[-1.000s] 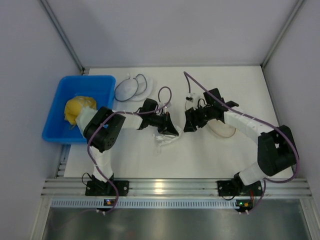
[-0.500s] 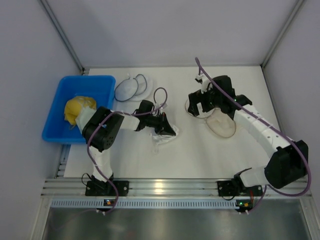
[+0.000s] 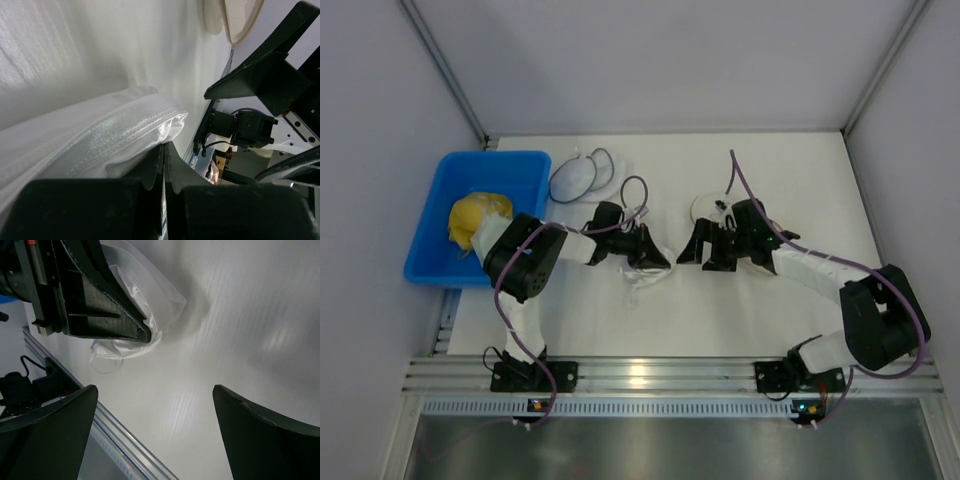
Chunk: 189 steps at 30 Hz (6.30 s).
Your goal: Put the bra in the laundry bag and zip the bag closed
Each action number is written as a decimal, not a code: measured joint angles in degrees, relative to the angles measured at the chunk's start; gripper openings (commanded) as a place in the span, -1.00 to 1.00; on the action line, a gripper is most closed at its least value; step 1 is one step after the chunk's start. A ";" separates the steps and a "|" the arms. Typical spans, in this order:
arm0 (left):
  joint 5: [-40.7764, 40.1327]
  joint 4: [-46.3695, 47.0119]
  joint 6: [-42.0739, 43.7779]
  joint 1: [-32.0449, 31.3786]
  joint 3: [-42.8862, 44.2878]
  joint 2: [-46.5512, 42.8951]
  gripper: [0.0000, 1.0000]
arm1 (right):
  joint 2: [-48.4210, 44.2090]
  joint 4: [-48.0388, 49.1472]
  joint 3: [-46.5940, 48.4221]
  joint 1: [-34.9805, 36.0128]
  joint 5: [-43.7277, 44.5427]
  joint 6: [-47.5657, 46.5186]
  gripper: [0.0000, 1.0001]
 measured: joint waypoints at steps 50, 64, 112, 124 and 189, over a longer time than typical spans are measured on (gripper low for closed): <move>0.94 13.73 -11.63 3.61 -3.02 0.57 -0.25 | 22.12 23.56 2.95 8.17 -2.54 12.50 -1.00; 5.62 -31.69 38.86 15.19 12.76 -20.98 0.47 | 9.86 11.67 3.93 6.25 -13.99 -18.25 -1.00; 16.24 -46.95 50.31 -3.17 9.88 -23.96 -1.00 | 0.39 -21.59 19.41 10.14 -19.87 -49.90 0.34; 4.81 -41.97 35.39 1.84 13.60 -25.07 -1.00 | -3.65 -24.70 22.82 -17.97 -8.76 -46.51 0.44; -10.16 -9.77 -7.28 -11.26 3.61 -9.33 -1.00 | 6.64 -20.81 22.27 1.79 -2.38 -37.88 -1.00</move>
